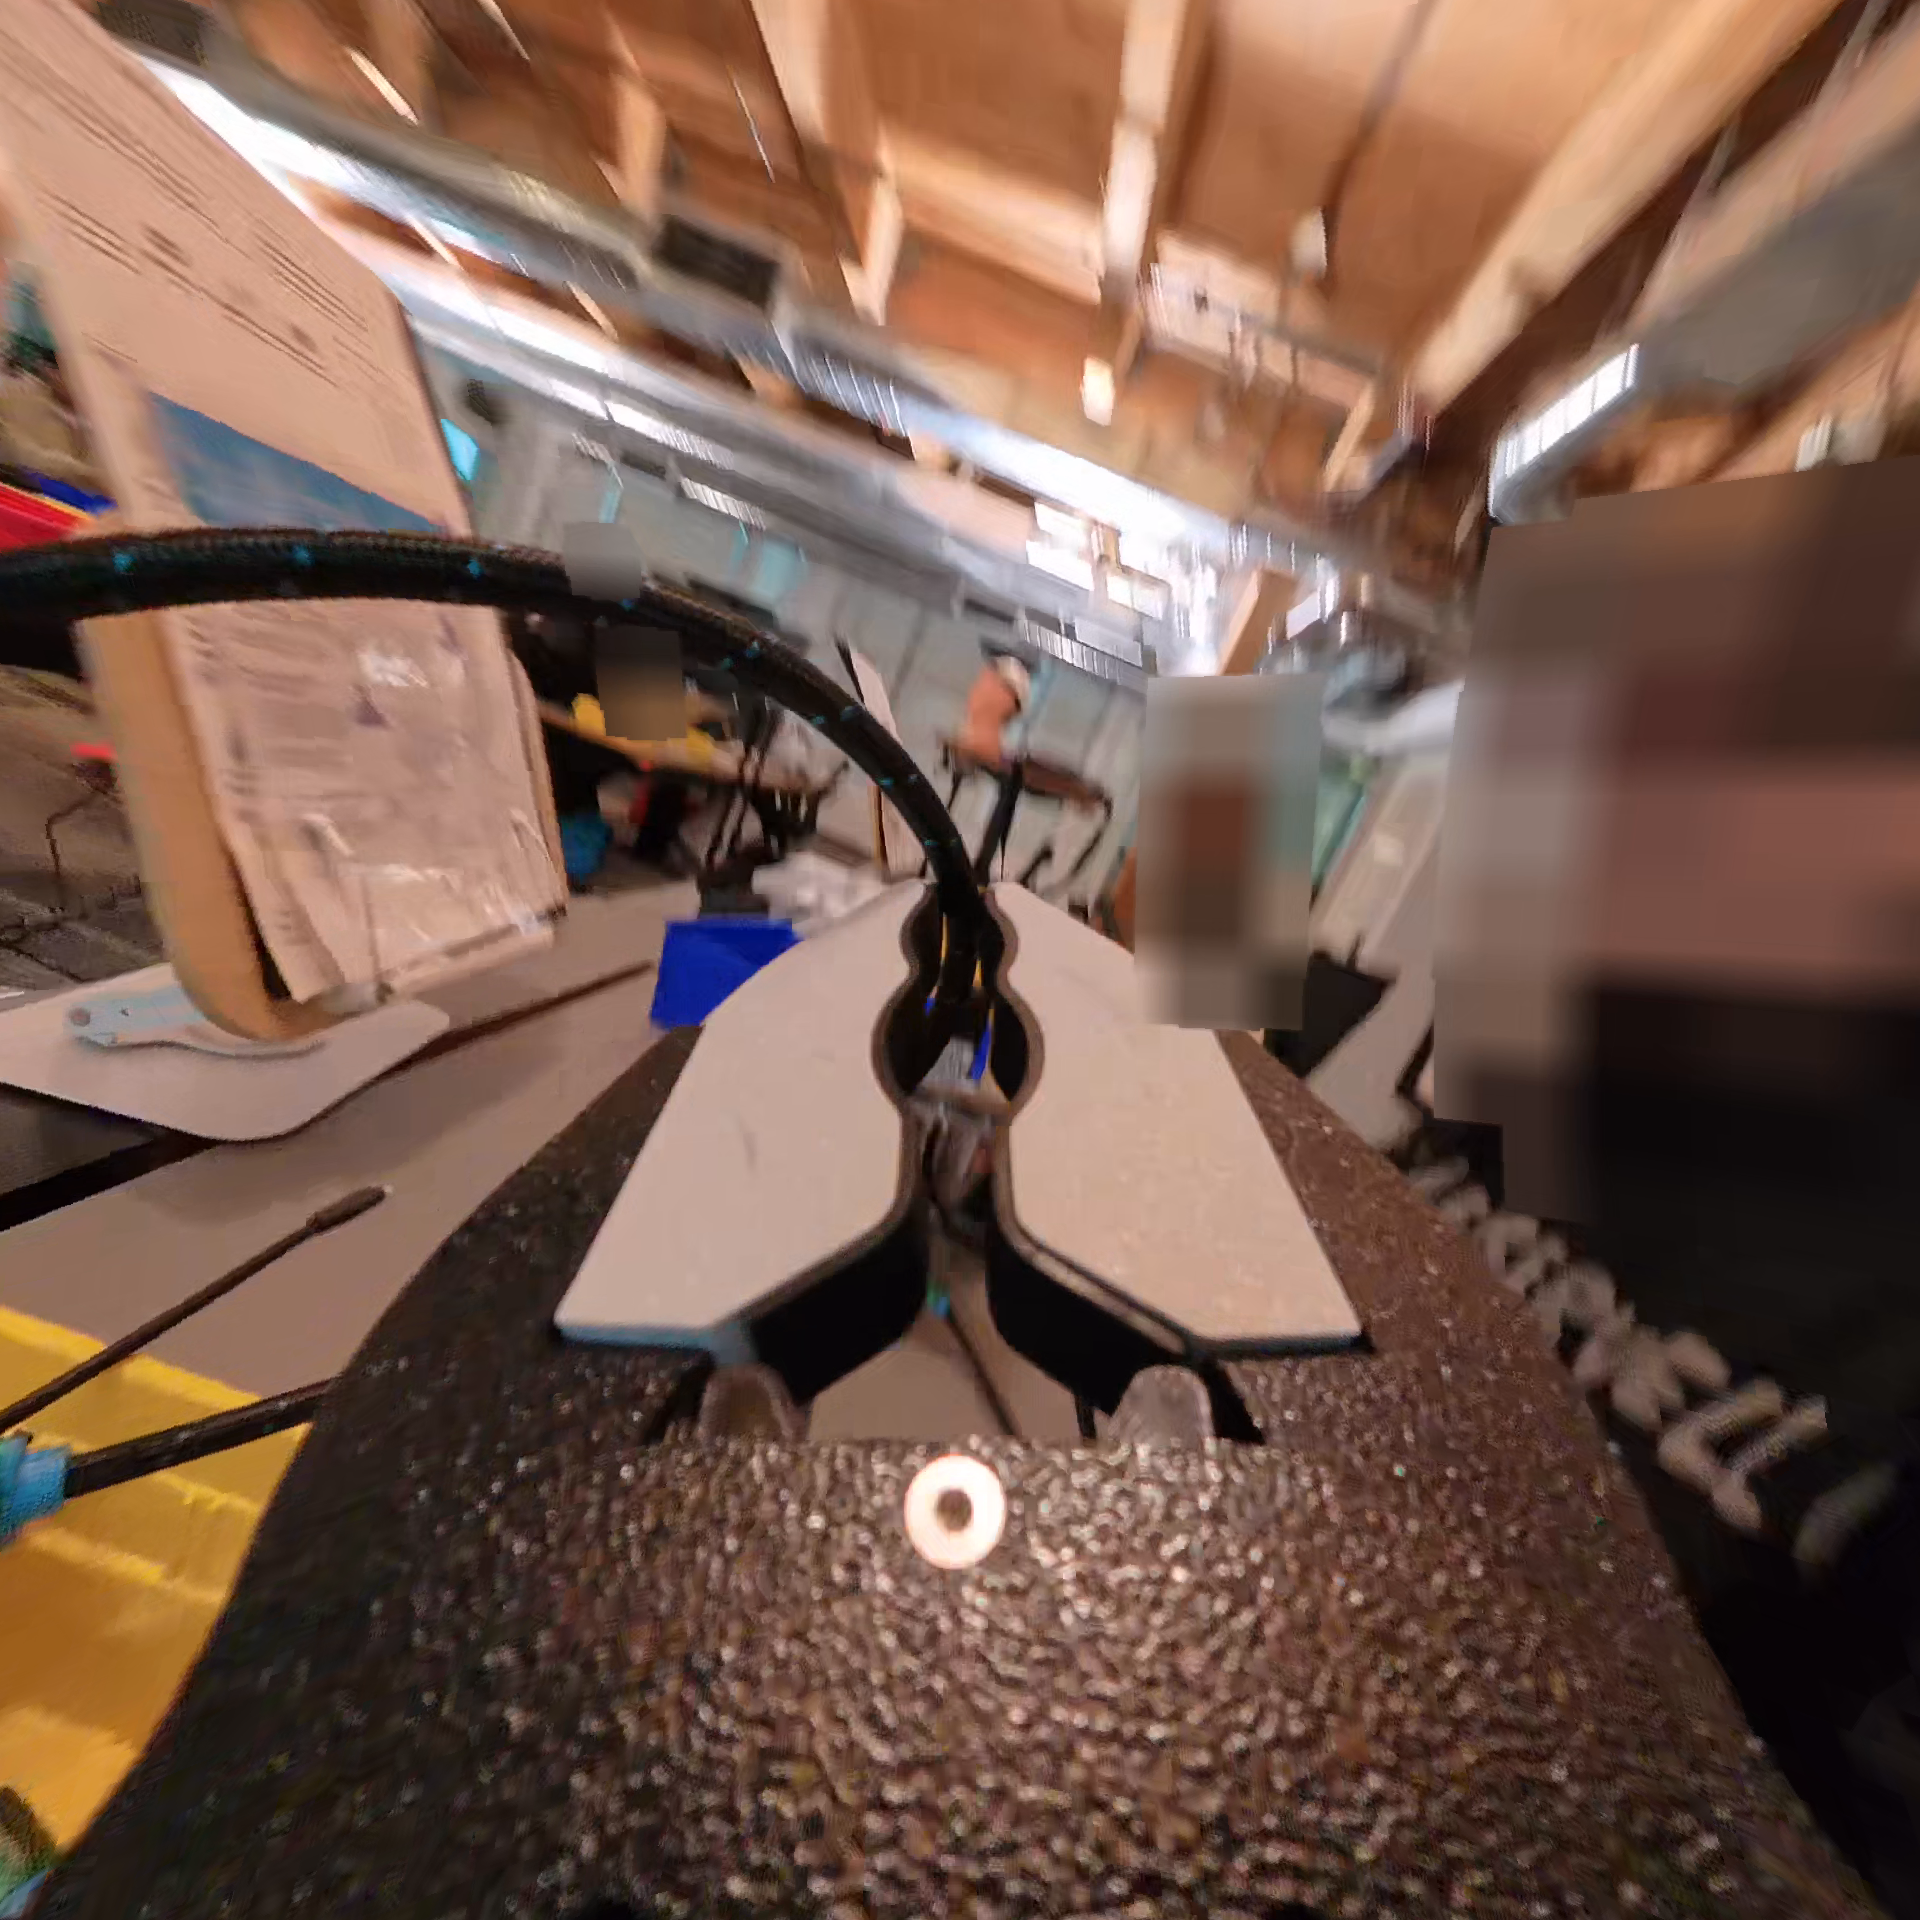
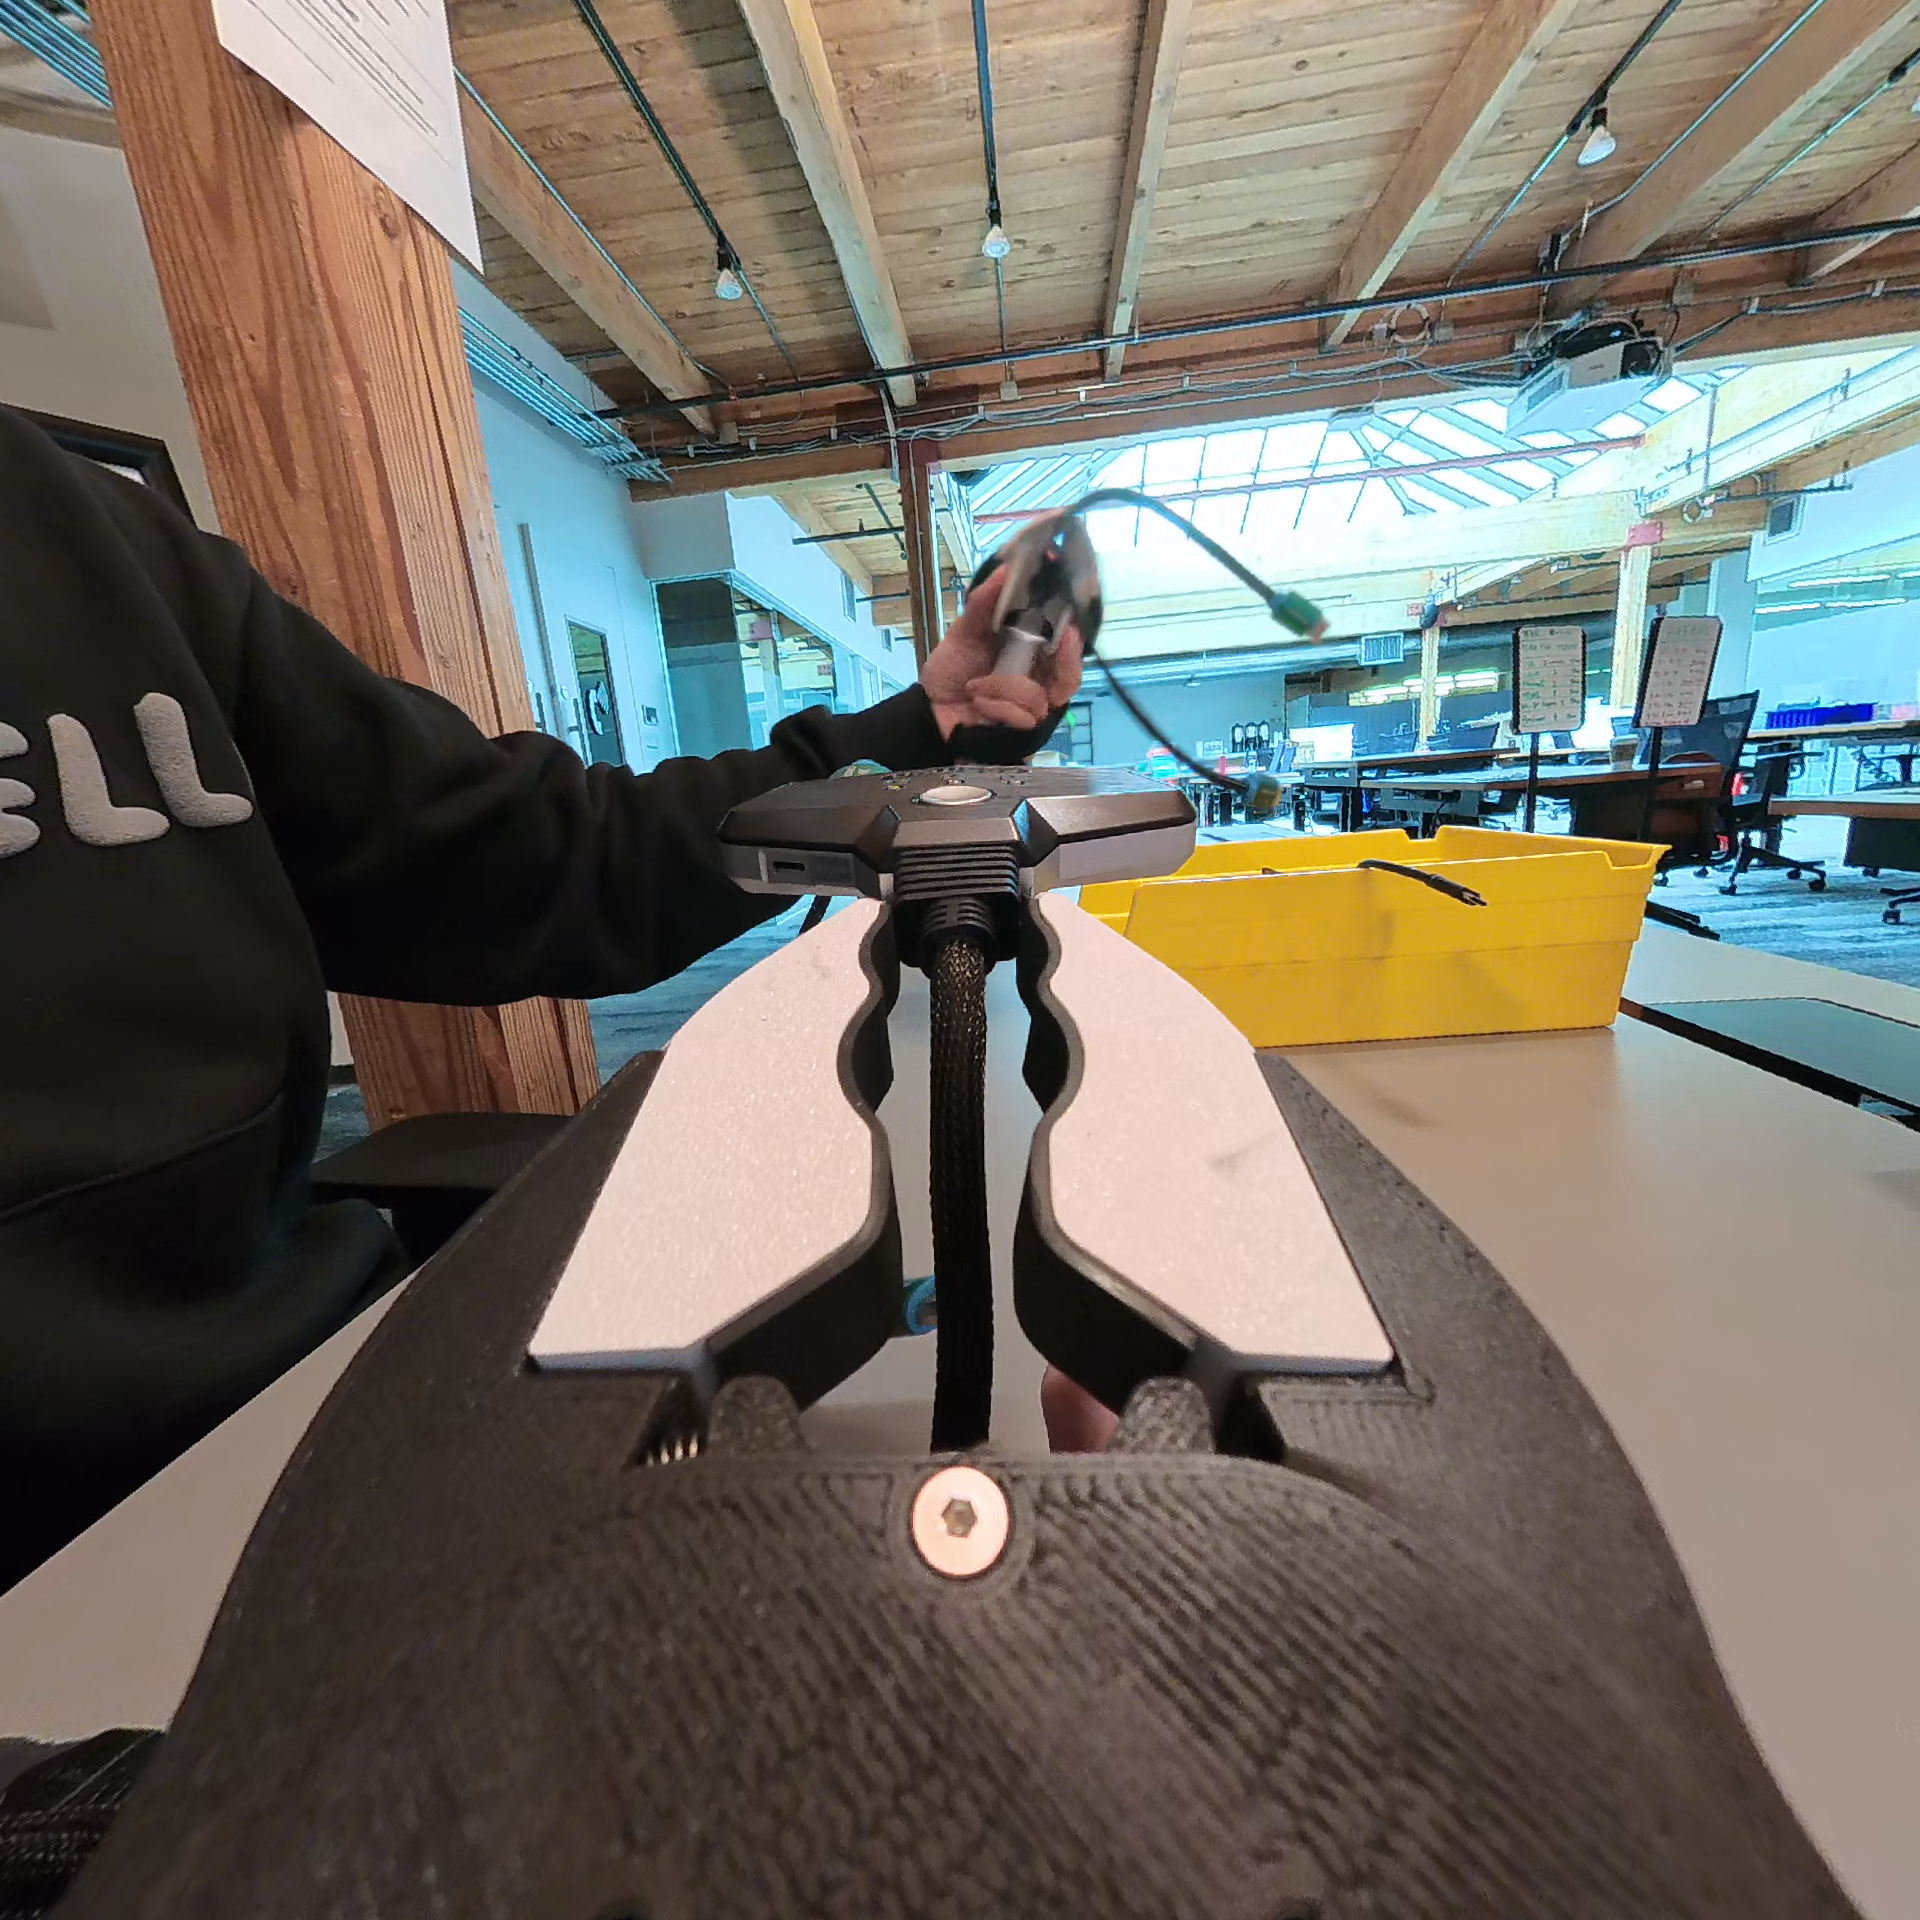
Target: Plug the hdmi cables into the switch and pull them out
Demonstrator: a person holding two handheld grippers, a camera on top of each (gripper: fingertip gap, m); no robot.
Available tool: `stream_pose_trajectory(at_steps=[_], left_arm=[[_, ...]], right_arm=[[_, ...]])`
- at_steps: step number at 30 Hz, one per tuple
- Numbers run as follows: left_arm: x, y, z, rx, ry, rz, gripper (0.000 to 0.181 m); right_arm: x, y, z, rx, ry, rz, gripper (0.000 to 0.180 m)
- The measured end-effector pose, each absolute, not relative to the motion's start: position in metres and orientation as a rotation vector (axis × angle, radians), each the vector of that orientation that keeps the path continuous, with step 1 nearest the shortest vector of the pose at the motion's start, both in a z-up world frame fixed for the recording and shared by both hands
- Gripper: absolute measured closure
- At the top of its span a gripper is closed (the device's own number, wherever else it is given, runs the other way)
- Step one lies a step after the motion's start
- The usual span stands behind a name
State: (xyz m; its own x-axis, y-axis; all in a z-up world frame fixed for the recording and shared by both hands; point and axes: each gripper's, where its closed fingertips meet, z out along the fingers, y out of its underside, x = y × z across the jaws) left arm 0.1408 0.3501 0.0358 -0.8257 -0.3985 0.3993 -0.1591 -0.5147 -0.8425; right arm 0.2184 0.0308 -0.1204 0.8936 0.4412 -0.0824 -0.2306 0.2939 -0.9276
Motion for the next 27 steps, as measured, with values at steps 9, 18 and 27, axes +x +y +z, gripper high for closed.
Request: stream_pose_trajectory(at_steps=[9, 18, 27], left_arm=[[0.091, 0.253, -0.073, -0.563, 2.520, -1.473, 0.175], [0.047, 0.212, -0.191, -0.361, 2.918, -0.830, 0.175], [0.000, 0.200, -0.236, -0.148, 3.116, -0.505, 0.175]], right_arm=[[0.218, 0.024, -0.115, -1.146, -0.214, 0.465, 0.158], [0.217, 0.011, -0.107, -1.112, -0.236, 0.469, 0.158], [0.227, 0.001, -0.102, -1.076, -0.206, 0.448, 0.158]])
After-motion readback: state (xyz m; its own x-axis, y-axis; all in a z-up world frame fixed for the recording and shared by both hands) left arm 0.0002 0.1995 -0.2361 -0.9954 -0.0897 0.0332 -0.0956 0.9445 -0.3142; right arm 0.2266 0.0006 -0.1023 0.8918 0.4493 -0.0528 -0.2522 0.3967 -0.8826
